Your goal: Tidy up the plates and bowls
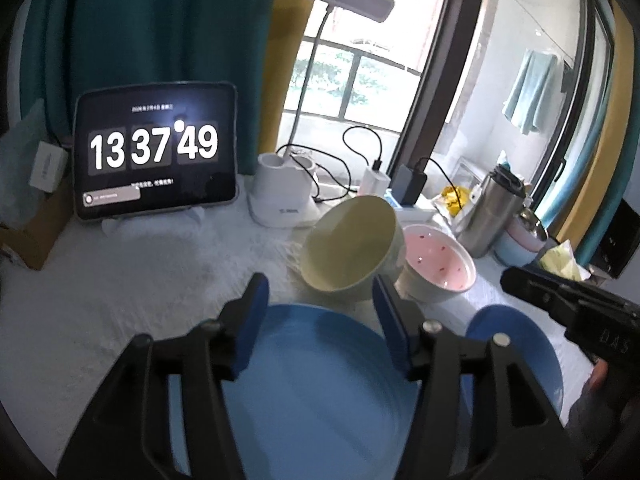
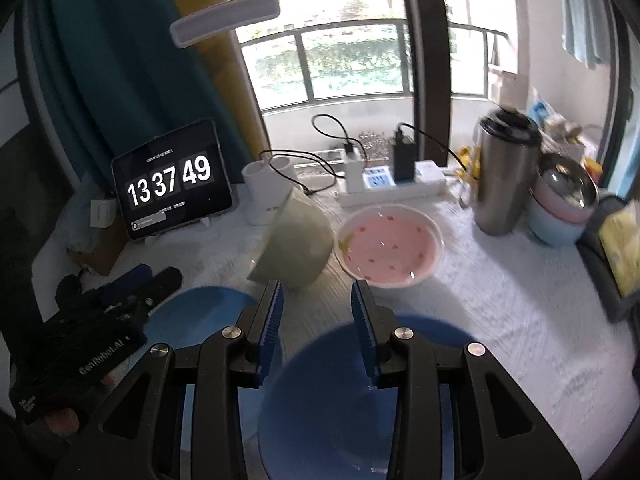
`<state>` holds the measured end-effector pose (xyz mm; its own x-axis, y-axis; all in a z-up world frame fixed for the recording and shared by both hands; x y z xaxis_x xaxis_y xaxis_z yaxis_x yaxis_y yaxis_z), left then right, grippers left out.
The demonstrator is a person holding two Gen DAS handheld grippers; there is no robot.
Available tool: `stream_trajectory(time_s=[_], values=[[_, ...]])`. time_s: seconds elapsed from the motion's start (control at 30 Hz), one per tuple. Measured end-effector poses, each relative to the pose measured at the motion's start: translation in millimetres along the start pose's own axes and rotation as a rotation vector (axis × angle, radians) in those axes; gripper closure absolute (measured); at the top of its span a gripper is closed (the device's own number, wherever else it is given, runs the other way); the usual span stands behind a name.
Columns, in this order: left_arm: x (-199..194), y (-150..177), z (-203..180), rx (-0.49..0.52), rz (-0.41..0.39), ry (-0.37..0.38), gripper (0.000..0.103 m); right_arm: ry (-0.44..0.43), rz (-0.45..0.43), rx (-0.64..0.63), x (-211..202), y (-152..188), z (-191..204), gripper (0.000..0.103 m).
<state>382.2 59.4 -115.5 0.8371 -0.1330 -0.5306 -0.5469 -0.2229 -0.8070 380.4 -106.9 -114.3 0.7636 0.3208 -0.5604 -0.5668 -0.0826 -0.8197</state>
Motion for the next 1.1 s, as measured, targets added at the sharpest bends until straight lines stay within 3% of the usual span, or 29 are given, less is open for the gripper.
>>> stream_trajectory(time_s=[0.33,0.5,0.63,0.97,1.1], values=[[33,-8,9,-0.063,0.058,0.020,0.047,0.010,0.024,-0.113,37,-39,22,0.066],[51,-11,17,-0.125,0.101,-0.002,0.047,-0.029,0.066,-0.061,62,-49,27,0.066],[65,-11,21,-0.169,0.130,-0.004,0.047,-0.013,0.098,-0.049,87,-56,28,0.066],[91,0,18,-0.165,0.193,0.002,0.047,0.037,0.191,-0.043,138,-45,17,0.066],[105,5,16,-0.163,0.225,0.000,0.047,0.064,0.177,-0.071,142,-42,17,0.066]])
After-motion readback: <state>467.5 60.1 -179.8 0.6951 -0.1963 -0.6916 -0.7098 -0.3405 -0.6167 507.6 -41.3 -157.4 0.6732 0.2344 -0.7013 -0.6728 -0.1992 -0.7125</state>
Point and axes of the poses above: each gripper's, at about its wrist camera, not at the fingertips, and x roughly the way its jaws point, z to its left, y to its underside, the point moved 6 cm from there along x, roughly the way its jaws point, and after that the axes turned 3 degrees about -z, right-handed, at the moved point
